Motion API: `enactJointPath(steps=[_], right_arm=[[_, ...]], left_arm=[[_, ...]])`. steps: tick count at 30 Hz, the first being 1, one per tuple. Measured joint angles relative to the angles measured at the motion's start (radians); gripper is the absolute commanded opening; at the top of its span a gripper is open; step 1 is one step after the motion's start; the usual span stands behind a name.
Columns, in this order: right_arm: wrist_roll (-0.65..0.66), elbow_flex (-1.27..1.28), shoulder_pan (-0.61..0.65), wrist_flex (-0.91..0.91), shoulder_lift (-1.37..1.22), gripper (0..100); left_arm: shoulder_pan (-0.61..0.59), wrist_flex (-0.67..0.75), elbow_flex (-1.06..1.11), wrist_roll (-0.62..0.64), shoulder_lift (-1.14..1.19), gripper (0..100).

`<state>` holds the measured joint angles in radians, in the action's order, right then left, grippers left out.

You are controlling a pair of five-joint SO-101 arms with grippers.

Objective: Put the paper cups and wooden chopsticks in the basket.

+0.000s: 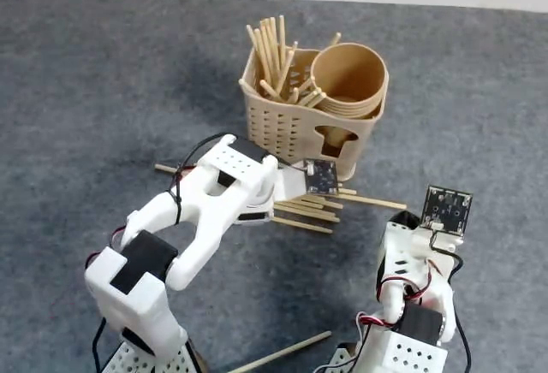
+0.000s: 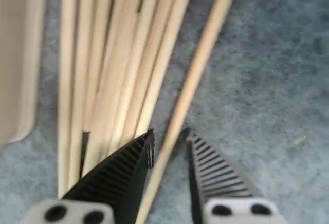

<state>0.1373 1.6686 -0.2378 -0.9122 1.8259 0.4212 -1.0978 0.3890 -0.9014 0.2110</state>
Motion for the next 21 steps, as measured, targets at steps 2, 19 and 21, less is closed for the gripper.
enactJointPath(steps=[2,19,21], right_arm=[[0.000,0.000,0.000,0.000,0.000,0.5],[0.000,0.000,0.000,0.000,0.000,0.5],[0.000,0.000,0.000,0.000,0.000,0.5]], left_arm=[[0.003,-0.032,0.000,-0.014,0.002,1],[0.055,-0.348,0.002,-0.051,-0.060,1],[0.055,-0.370,0.002,-0.031,-0.121,1]])
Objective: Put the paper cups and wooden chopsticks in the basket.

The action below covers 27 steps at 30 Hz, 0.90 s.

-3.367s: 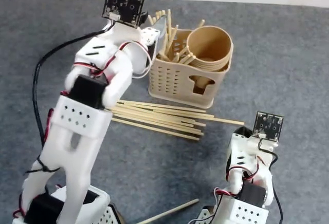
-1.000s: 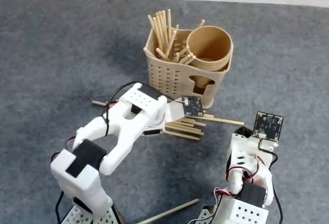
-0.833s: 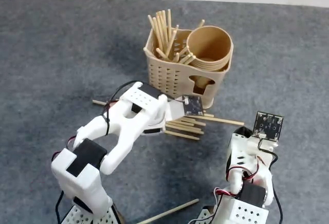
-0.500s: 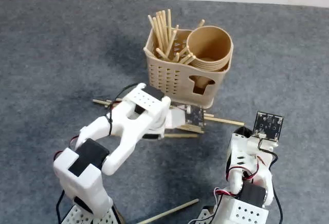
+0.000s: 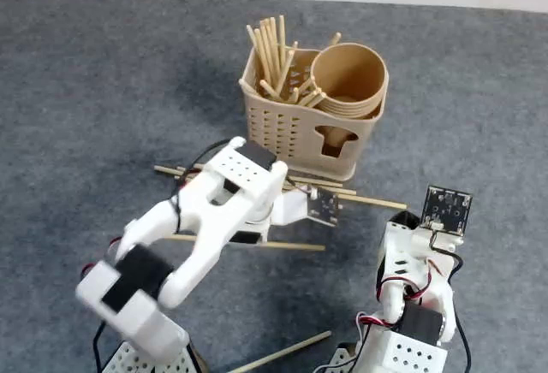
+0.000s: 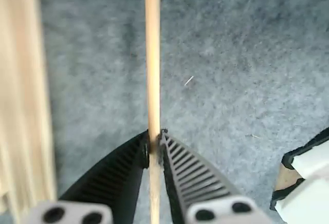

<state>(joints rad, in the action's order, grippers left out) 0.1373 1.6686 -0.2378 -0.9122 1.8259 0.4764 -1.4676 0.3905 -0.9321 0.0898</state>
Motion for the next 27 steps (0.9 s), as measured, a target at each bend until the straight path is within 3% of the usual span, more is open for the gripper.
enactJointPath(steps=[9,19,27], right_arm=[[0.000,0.000,0.000,0.000,0.000,0.5],[0.000,0.000,0.000,0.000,0.000,0.5],[0.000,0.000,0.000,0.000,0.000,0.5]], left_arm=[[-0.005,-0.080,0.000,0.015,-0.218,1],[-0.098,-0.098,0.000,0.021,-0.437,1],[-0.106,-0.081,-0.055,0.201,-0.667,1]])
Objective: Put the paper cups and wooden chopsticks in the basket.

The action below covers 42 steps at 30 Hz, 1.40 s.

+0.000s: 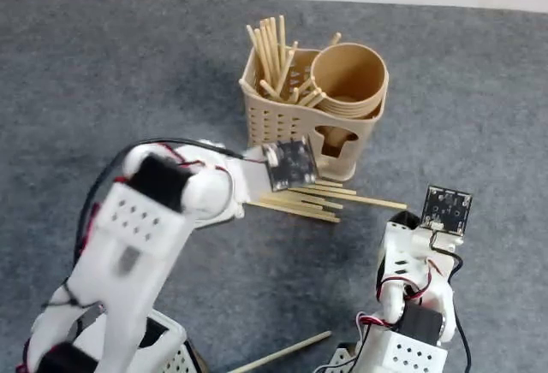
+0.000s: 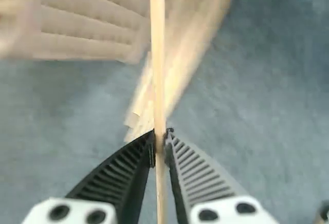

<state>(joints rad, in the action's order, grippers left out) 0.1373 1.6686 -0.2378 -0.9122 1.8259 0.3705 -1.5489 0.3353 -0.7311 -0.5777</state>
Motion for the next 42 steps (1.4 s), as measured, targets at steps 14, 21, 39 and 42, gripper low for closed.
enactJointPath(steps=[14,21,39,42], right_arm=[[0.000,0.000,0.000,0.000,0.000,0.5],[0.000,0.000,0.000,0.000,0.000,0.5],[0.000,0.000,0.000,0.000,0.000,0.5],[0.000,0.000,0.000,0.000,0.000,0.5]], left_arm=[[-0.008,0.385,-0.253,0.442,-0.054,1],[-0.005,0.669,-0.227,0.589,-0.054,1],[-0.005,1.178,0.089,0.614,-0.052,1],[-0.005,1.181,0.089,0.614,-0.029,1]])
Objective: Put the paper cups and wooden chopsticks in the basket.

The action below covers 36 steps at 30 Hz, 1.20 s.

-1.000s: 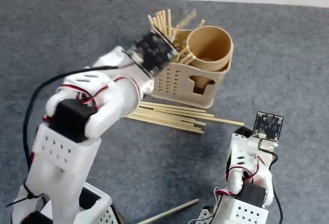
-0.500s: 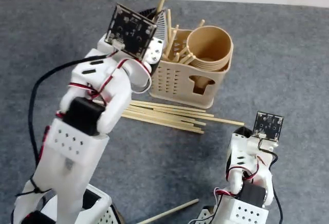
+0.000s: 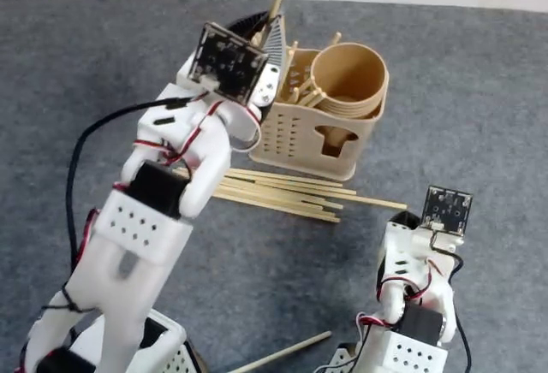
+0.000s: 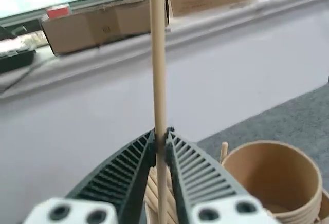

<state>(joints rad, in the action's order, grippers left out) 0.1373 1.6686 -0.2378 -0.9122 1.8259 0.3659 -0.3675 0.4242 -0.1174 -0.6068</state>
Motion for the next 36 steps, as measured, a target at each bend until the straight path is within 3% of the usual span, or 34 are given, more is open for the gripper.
enactJointPath(steps=[8,16,28,36], right_arm=[[0.000,0.000,0.000,0.000,0.000,0.5],[0.000,0.000,0.000,0.000,0.000,0.5],[0.000,0.000,0.000,0.000,0.000,0.5],[0.000,0.000,0.000,0.000,0.000,0.5]], left_arm=[[0.003,0.038,0.000,0.000,0.106,1],[-0.002,0.071,0.000,0.000,0.132,8],[-0.003,-0.126,0.000,0.000,0.055,12],[-0.135,-0.331,0.000,0.000,-0.124,12]])
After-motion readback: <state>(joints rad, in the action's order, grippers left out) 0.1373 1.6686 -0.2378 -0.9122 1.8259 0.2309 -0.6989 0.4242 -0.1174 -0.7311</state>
